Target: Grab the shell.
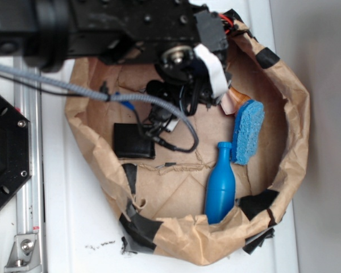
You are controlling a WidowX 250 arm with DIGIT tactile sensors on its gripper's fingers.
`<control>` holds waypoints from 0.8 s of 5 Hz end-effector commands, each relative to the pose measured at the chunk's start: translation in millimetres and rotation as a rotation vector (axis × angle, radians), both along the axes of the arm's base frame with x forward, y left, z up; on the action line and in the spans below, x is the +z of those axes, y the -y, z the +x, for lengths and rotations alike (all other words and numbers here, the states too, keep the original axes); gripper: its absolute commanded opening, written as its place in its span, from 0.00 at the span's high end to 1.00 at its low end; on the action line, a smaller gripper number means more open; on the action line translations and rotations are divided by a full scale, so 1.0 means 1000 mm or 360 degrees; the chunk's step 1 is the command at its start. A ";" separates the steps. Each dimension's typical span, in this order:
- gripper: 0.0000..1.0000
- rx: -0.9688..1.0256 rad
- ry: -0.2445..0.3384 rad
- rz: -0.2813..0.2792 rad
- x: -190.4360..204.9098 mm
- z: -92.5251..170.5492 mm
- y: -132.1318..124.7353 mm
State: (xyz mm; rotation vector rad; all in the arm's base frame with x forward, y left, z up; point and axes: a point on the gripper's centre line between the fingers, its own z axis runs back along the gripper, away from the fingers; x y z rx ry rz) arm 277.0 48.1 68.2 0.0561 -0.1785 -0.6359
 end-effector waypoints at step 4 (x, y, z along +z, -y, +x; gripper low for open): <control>0.00 -0.0071 0.0138 -0.0234 -0.035 0.071 0.025</control>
